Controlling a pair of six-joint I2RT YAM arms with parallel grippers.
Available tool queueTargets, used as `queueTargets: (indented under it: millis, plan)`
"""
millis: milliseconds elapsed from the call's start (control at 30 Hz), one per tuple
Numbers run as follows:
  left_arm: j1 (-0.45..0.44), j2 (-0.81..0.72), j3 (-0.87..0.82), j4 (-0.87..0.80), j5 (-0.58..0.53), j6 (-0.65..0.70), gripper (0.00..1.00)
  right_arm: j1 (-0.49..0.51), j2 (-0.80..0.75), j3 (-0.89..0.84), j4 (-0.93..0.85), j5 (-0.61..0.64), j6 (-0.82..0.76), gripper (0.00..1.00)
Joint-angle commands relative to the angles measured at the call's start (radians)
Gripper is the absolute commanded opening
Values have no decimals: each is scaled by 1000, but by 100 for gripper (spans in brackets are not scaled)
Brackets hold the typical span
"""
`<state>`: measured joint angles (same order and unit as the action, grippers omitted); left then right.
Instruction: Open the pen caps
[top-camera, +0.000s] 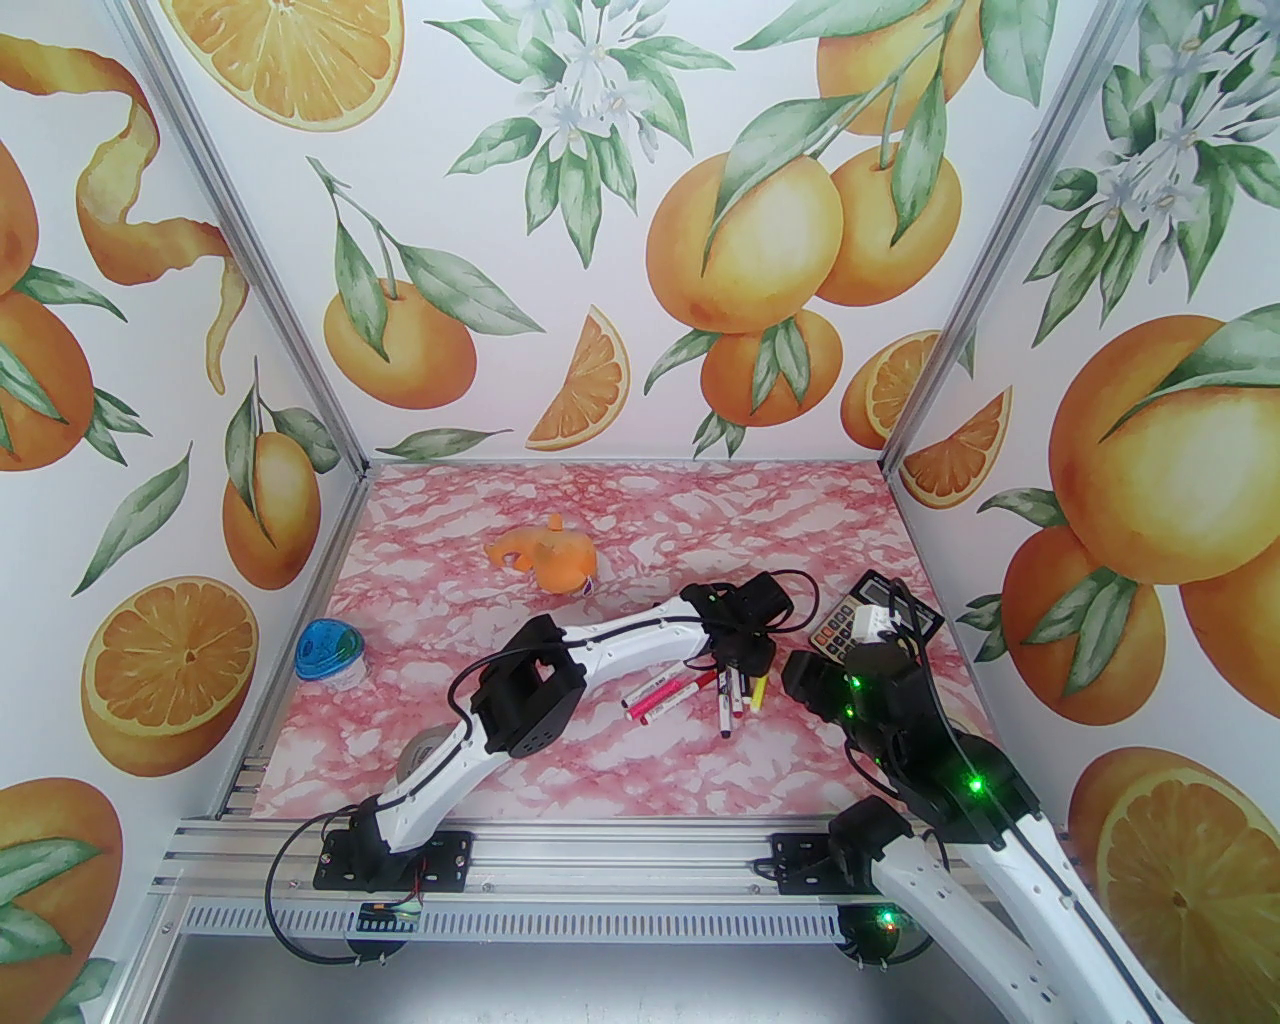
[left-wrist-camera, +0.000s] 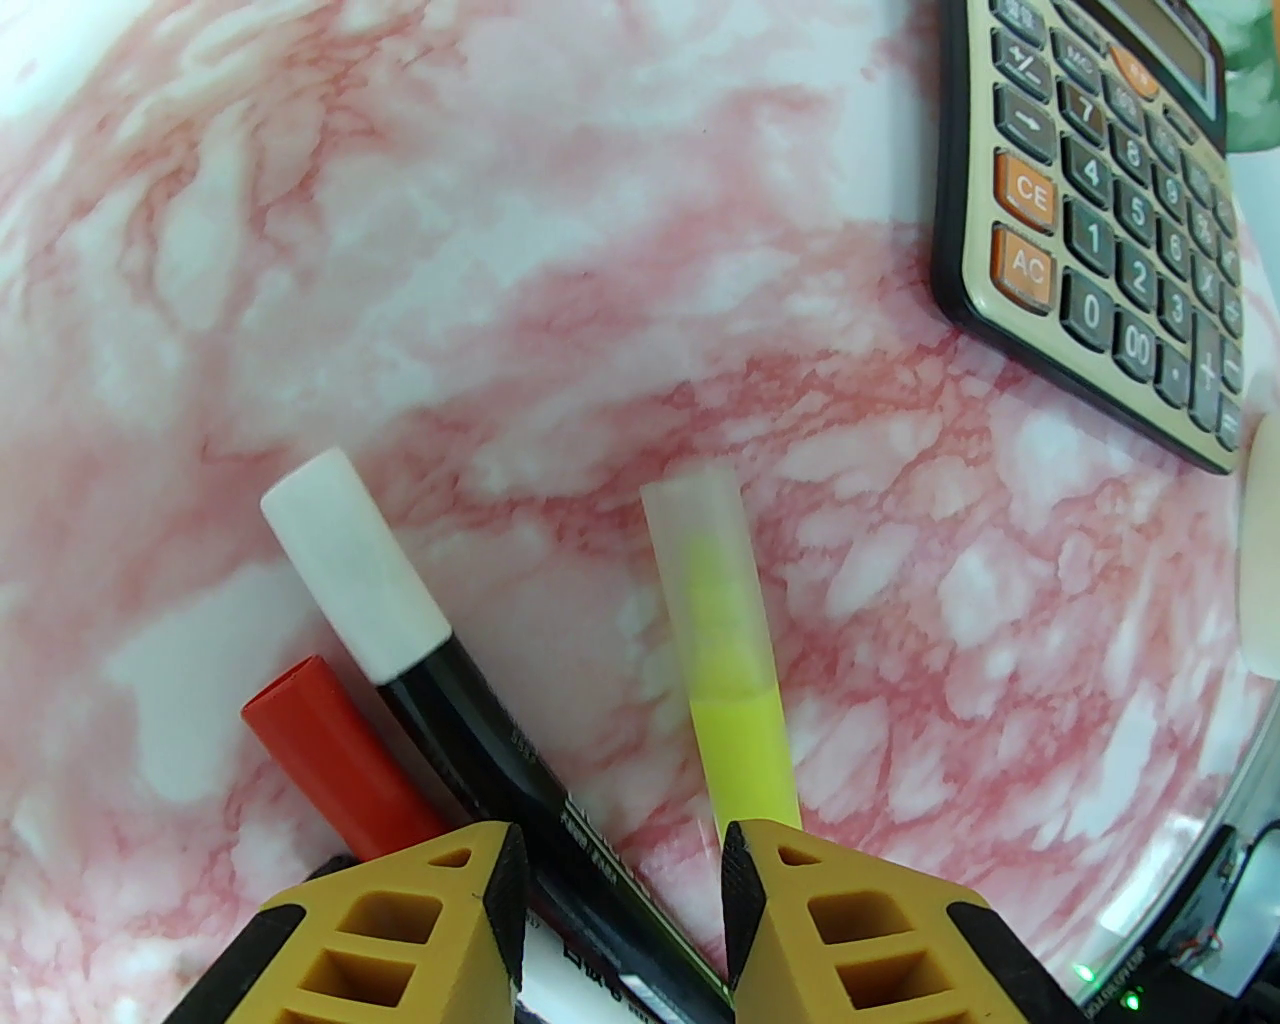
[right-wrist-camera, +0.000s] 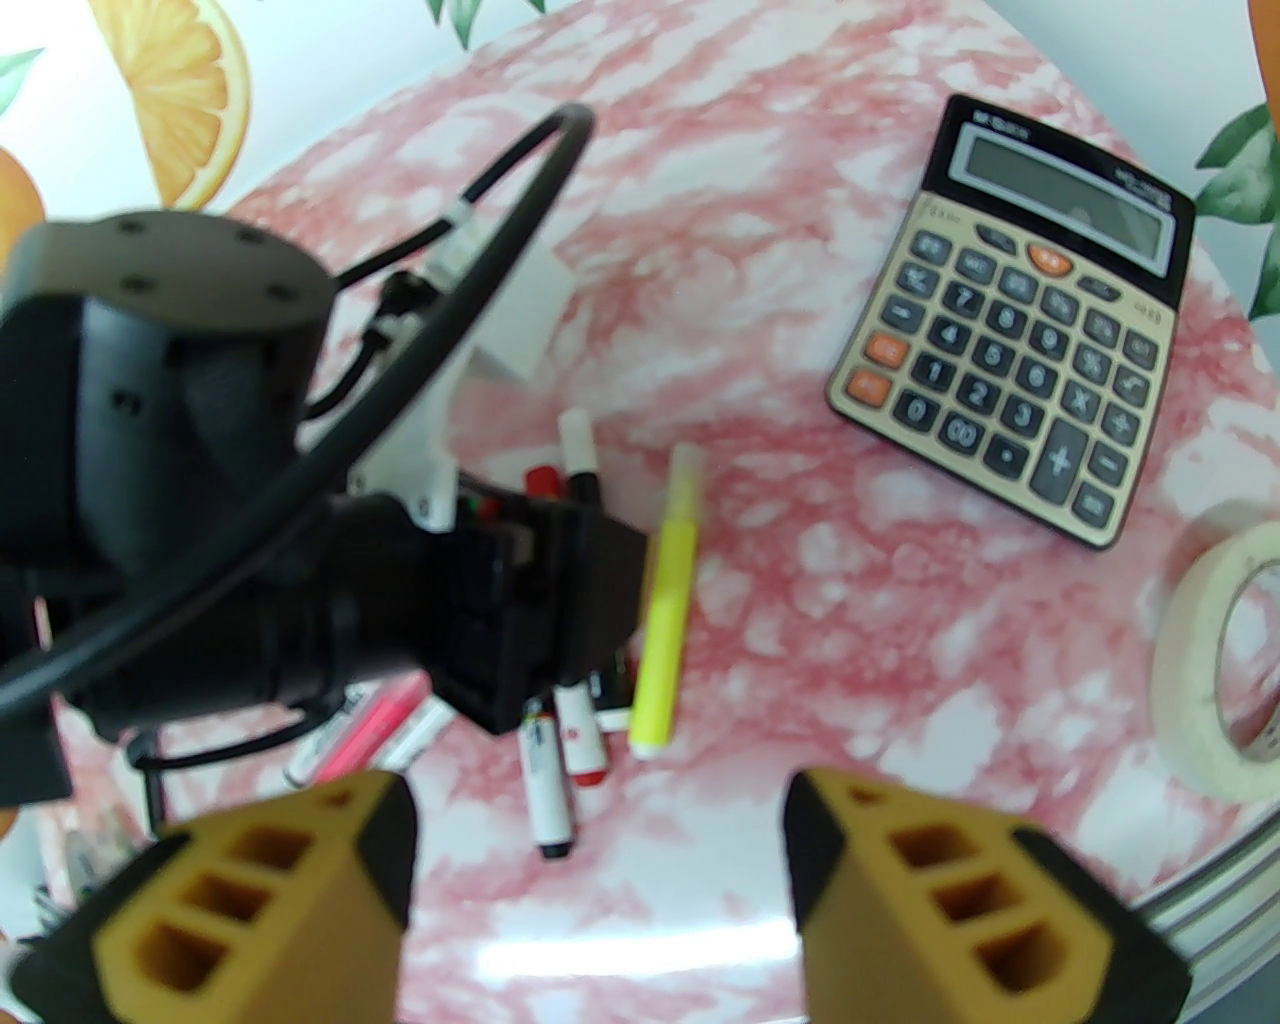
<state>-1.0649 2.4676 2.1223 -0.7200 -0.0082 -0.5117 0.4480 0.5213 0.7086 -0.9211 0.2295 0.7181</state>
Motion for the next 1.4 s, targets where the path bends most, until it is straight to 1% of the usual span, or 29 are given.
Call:
queueTargets:
  millis: [0,100,667,1233,1367]
  plan:
    - [-6,37,56,-69,-49,34,37,-6,-11,-8,-1,10,0,66]
    - [-6,46,78,-88,-69,45,36,-6,-12,-9,-1,10,-1,66]
    - [1,111,192,-156,-69,54,32,-7,-10,-3,0,11,-6,66]
    - [10,163,251,-178,-69,44,32,-7,-18,-5,4,8,-8,66]
    - [11,169,251,-192,-69,41,30,-8,-16,-8,6,6,-7,66]
